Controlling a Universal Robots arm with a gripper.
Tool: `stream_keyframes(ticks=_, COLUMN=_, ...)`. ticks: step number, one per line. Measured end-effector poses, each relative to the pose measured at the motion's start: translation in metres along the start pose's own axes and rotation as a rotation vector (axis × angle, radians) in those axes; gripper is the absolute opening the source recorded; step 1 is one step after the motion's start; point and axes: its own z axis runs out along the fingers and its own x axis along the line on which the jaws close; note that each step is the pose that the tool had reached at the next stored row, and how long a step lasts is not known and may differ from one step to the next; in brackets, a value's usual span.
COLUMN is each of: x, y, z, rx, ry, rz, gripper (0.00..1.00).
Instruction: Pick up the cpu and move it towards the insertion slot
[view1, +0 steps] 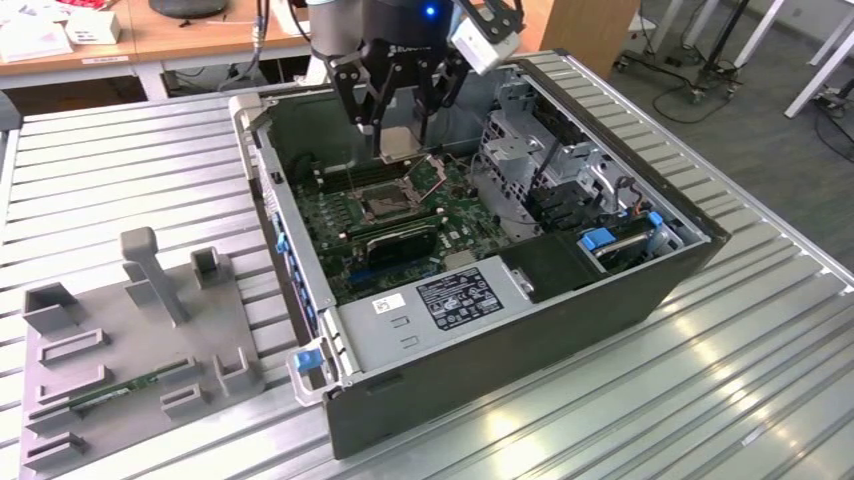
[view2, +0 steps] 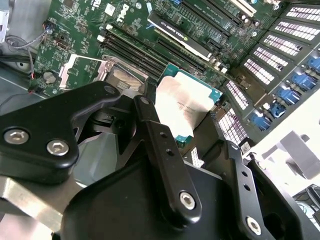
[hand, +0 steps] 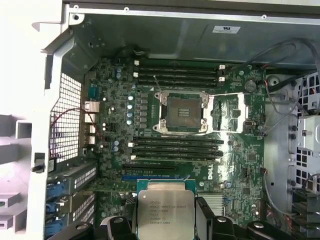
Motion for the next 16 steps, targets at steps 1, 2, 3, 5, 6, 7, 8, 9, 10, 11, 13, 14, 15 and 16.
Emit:
stream_keyframes(ticks=1, x=-0.0001, y=0.0003, z=0.0000, rx=0.0000, ry=0.0000, rz=0.000, gripper=0.55)
stream_keyframes(ticks=2, x=-0.0002, y=0.0006, z=0.0000, rx=0.0000, ry=0.0000, rz=0.000, gripper=0.55)
stream_keyframes(ticks=3, x=-0.0003, y=0.0009, z=0.0001, rx=0.0000, ry=0.0000, rz=0.000, gripper=0.55)
stream_keyframes(ticks=5, x=-0.0004, y=0.0013, z=0.0000, rx=0.0000, ry=0.0000, rz=0.000, gripper=0.55)
stream_keyframes(ticks=6, x=-0.0008, y=0.0026, z=0.0001, rx=0.0000, ry=0.0000, rz=0.000, gripper=0.55)
stream_keyframes(ticks=7, x=-0.0010, y=0.0037, z=0.0001, rx=0.0000, ry=0.0000, rz=0.000, gripper=0.55)
stream_keyframes(ticks=8, x=-0.0010, y=0.0038, z=0.0001, rx=0.0000, ry=0.0000, rz=0.000, gripper=0.55)
stream_keyframes(ticks=9, x=-0.0010, y=0.0040, z=0.0001, rx=0.0000, ry=0.0000, rz=0.000, gripper=0.55)
stream_keyframes(ticks=10, x=-0.0010, y=0.0042, z=0.0002, rx=0.0000, ry=0.0001, rz=0.000, gripper=0.55)
stream_keyframes(ticks=11, x=-0.0010, y=0.0044, z=0.0002, rx=-0.0001, ry=0.0001, rz=0.000, gripper=0.55)
stream_keyframes(ticks=13, x=-0.0010, y=0.0050, z=0.0002, rx=-0.0005, ry=0.0000, rz=0.000, gripper=0.55)
stream_keyframes(ticks=14, x=-0.0010, y=0.0053, z=0.0002, rx=-0.0007, ry=0.0000, rz=0.000, gripper=0.55)
stream_keyframes(ticks=15, x=-0.0010, y=0.0056, z=0.0003, rx=-0.0012, ry=-0.0001, rz=0.000, gripper=0.55)
stream_keyframes(ticks=16, x=-0.0010, y=0.0060, z=0.0003, rx=-0.0015, ry=-0.0001, rz=0.000, gripper=0.55)
